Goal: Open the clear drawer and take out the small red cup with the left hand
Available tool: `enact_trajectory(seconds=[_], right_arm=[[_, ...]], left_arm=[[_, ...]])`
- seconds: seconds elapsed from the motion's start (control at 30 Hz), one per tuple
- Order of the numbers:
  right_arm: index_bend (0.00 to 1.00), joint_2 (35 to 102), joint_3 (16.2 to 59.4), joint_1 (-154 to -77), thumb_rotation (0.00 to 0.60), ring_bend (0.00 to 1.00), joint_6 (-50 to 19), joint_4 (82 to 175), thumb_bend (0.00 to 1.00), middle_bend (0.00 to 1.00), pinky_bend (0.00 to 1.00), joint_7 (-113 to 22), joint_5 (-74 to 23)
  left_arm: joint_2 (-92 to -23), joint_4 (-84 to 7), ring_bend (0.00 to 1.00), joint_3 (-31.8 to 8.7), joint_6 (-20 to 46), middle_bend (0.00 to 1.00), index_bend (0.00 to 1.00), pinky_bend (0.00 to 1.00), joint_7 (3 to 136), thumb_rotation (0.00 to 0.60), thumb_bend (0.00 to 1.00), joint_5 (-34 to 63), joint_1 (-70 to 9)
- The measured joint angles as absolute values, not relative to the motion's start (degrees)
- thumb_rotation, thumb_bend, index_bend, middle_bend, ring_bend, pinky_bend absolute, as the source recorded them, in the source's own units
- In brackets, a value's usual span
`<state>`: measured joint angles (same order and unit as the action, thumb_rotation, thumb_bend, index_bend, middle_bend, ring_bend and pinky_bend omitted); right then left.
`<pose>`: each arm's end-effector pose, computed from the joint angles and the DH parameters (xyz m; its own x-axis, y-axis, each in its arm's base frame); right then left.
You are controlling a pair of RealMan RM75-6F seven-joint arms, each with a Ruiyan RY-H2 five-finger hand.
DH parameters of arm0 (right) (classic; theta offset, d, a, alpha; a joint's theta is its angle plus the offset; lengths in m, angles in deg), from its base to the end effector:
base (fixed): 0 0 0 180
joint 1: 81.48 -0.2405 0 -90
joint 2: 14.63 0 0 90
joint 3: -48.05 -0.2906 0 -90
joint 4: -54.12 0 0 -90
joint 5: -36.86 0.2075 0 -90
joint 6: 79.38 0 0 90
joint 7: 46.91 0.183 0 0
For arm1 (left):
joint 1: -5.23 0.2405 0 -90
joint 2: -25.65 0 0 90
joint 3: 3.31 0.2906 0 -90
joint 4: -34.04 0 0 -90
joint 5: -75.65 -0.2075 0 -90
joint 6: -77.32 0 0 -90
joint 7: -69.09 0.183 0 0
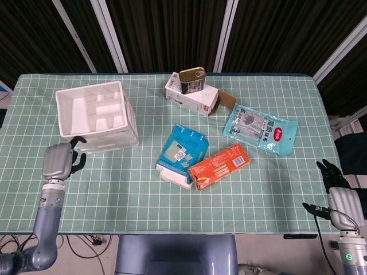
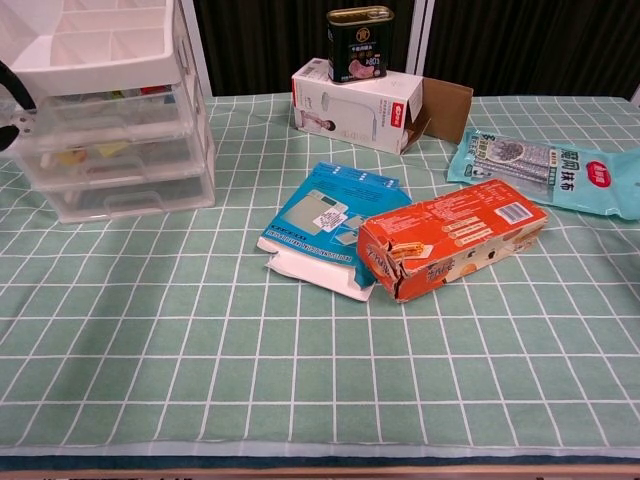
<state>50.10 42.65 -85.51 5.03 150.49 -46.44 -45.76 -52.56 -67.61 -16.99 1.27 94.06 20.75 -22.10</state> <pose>-0.3352 -0.2253 0.1752 0.3042 0.0192 0.9524 -0.9517 0.0508 0.3029 -0.2426 0.3554 0.0896 0.3002 0.0647 0.9517 0.9514 0.0511 -0.3036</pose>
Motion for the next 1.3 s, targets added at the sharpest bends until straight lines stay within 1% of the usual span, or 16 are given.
enact_trajectory(seconds=[0.3,0.6,1.1,1.3], right_arm=[[0.00,50.1,42.6,-85.5,0.600,0.00,5.1,150.5,0.10,0.00,0.22,-46.3,-45.8],[0.00,50.1,42.6,-85.5,0.600,0.00,5.2,150.4,0.10,0.00,0.22,-46.2,-45.9],[0.00,50.1,42.6,-85.5,0.600,0.00,5.2,150.4,0.10,0.00,0.22,-46.0,-45.8],[0.00,50.2,42.6,-85.5,0.600,0.00,5.2,150.4,0.10,0.00,0.22,-46.0,-45.9]], left_arm=[[-51.5,-69.2,1.00,-17.7,0.7,1.00,0.66,1.00,92.5,0.600,0.43,19.6,-21.9],[-50.5,-70.8,1.00,-17.3,0.7,1.00,0.66,1.00,92.0,0.600,0.43,19.1,-21.4],[-49.6,-73.0,1.00,-14.4,1.2,1.00,0.62,1.00,91.3,0.600,0.43,16.8,-20.0],[-49.2,-74.1,1.00,-13.2,0.9,1.00,0.61,1.00,90.4,0.600,0.43,15.0,-19.1]])
